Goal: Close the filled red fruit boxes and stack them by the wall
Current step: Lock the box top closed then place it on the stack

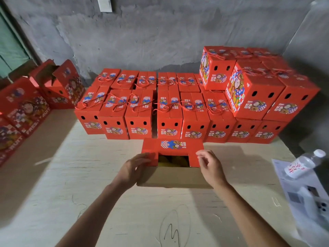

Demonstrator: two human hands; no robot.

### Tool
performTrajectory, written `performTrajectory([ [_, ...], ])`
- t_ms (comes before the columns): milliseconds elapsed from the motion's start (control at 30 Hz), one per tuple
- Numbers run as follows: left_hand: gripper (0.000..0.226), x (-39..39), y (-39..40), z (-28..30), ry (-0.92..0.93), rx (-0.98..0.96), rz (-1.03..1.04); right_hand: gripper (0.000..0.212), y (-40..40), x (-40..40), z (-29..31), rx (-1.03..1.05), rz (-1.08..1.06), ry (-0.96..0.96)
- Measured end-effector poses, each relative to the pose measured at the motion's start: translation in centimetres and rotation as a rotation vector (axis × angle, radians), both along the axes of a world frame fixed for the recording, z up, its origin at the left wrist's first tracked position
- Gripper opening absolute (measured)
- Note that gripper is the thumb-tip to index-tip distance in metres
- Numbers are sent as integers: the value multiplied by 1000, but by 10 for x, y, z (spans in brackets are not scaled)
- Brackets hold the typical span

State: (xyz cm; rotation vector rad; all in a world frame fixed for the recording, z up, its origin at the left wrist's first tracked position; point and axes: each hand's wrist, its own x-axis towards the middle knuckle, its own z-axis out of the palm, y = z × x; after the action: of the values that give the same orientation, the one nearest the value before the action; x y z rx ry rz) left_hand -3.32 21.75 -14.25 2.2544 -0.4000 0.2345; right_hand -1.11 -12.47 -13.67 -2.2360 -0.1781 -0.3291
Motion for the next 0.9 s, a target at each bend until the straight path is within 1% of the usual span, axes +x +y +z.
performTrajectory([
  [67,52,-2,9,4,38,84,-74,35,-7,-3,5,30,31,78],
  [100,59,-2,12,7,55,120,-89,43,-15,-6,9,-19,78,95],
  [133,60,-1,13,10,77,139,-106,49,-25,-8,11,-93,133,103],
  [167,56,-1,13,13,102,132,-124,53,-37,-11,12,-172,184,119],
  [200,51,-1,14,13,131,96,-140,56,-46,-14,13,-245,231,147],
  [233,51,0,15,14,176,42,-144,58,-54,-17,13,-311,262,183],
  [267,57,1,17,17,244,-11,-130,56,-58,-18,13,-350,285,226],
  [300,65,2,17,21,335,-60,-106,51,-60,-20,12,-348,284,282],
  [367,85,7,12,29,420,-132,-17,43,-52,-19,19,-206,224,371],
  [400,97,12,5,31,419,-150,56,49,-46,-16,23,-118,163,369],
  [433,108,18,-5,33,409,-149,151,57,-40,-10,25,-85,94,317],
  [467,115,25,-16,34,389,-94,253,65,-31,-3,28,-120,36,244],
  [500,118,32,-27,35,349,36,355,77,-23,5,31,-217,-8,163],
  [533,114,38,-38,34,283,221,431,85,-15,12,31,-332,-25,94],
  [567,103,43,-47,32,209,404,448,84,-8,20,29,-442,-4,41],
  [600,87,46,-55,29,152,524,403,73,0,26,26,-542,33,4],
  [633,70,47,-62,26,129,565,336,60,7,31,22,-610,67,-12],
  [667,57,48,-68,22,113,552,275,51,13,35,18,-625,69,-17],
  [733,44,44,-78,9,49,471,244,39,24,40,6,-538,-16,-80],
  [800,38,38,-82,-1,-52,376,302,32,33,42,-2,-496,-115,-205],
  [900,28,36,-83,-10,-178,317,383,30,36,46,-11,-498,-116,-278],
])
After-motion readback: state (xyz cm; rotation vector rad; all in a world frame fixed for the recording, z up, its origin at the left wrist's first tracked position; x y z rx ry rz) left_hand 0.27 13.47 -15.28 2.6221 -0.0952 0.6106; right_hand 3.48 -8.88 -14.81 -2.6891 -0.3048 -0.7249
